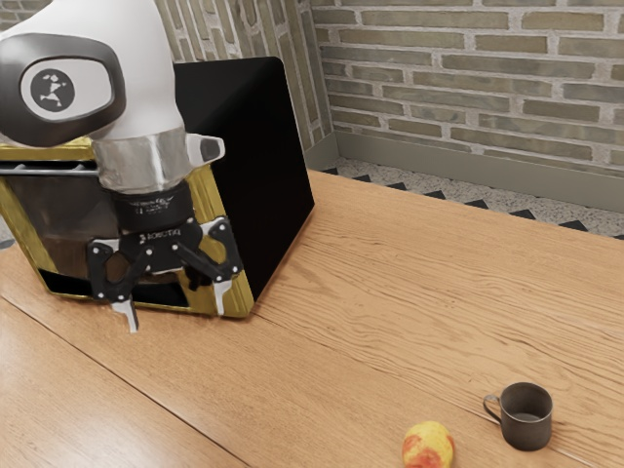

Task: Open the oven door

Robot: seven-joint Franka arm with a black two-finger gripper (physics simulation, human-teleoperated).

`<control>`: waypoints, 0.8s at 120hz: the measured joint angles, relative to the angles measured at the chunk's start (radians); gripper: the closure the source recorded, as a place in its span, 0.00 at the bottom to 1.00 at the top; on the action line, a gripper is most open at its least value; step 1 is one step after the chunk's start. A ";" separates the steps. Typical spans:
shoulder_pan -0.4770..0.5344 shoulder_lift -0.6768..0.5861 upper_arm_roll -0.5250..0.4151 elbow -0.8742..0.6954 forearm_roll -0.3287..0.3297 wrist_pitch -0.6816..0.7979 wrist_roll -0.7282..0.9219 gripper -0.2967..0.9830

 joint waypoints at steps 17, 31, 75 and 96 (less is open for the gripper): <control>-0.002 -0.007 0.006 0.020 -0.022 0.114 -0.253 0.23; 0.022 -0.048 0.099 0.049 -0.022 0.143 -0.422 0.23; 0.879 -0.014 -0.312 0.023 0.034 0.386 -0.535 0.23; 1.009 -0.009 -0.313 0.024 0.014 0.434 -0.523 0.23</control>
